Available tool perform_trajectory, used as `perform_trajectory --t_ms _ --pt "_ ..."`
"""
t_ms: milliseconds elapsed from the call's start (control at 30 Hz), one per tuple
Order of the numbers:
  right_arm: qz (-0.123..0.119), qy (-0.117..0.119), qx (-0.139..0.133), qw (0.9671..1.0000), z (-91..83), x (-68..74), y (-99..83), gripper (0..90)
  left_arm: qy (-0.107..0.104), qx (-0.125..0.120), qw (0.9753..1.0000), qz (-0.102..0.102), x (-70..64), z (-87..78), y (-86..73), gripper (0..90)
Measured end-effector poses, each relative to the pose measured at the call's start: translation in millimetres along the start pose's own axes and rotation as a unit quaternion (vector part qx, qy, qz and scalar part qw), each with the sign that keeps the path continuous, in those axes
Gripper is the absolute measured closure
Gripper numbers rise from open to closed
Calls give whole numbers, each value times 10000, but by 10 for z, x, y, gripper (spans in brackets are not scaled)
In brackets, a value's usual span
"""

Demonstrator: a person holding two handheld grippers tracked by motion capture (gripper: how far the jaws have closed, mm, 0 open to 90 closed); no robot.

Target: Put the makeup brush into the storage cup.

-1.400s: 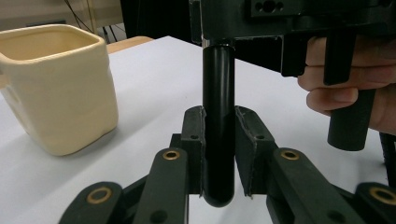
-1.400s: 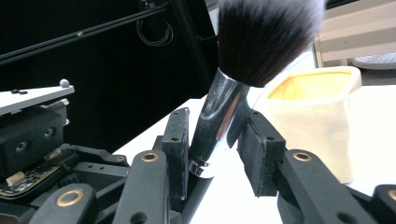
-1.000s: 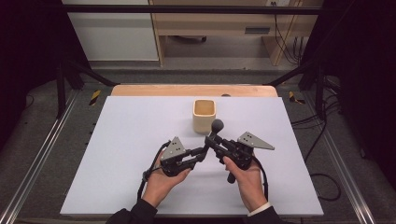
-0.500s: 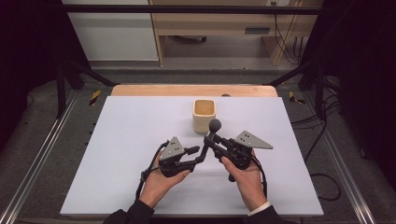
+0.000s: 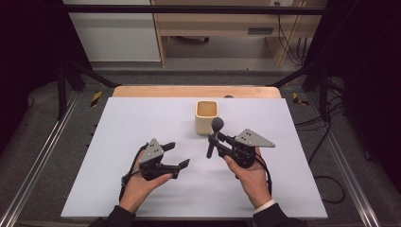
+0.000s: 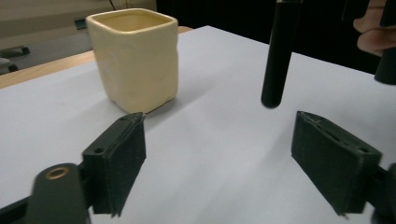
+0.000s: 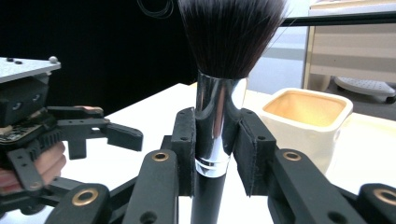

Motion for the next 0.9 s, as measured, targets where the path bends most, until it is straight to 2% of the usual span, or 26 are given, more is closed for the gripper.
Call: perform_trajectory --t_ms 167,367,433,467,533,633,767,833,900 --pt "-96 -44 40 9999 18 1 33 708 72 -96 9999 15 68 -108 -73 133" --pt "-143 -85 112 9998 45 -16 33 709 111 -103 9997 186 153 -200 -140 97" --pt "-149 -102 106 9998 49 -17 39 709 105 -221 9995 175 176 -242 -130 73" --pt "-146 -103 50 9998 53 -16 45 709 111 -320 9991 236 193 -276 -135 57" --pt "-161 -110 45 9998 60 -15 42 709 163 -366 9987 325 216 -312 -161 53" --pt "-218 -132 76 9996 75 -26 42 709 174 -471 9985 233 255 -382 -189 40" --pt "-261 -153 91 9995 78 -26 62 709 190 -594 9978 241 307 -493 -217 34" --pt "-307 -188 88 9993 70 -33 86 708 318 -640 9970 283 350 -572 -249 34" --pt "-323 -202 89 9992 59 -44 111 708 386 -725 9965 179 390 -639 -280 34"
Point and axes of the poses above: each handheld gripper's, and its own axes: z roughly forward along the jaws, y roughly out of its top, x roughly to its left, the point moved 3 cm from there along z, roughly forward along the jaws, and after that the axes turned 2 degrees about -y, right-handed, at the moved point
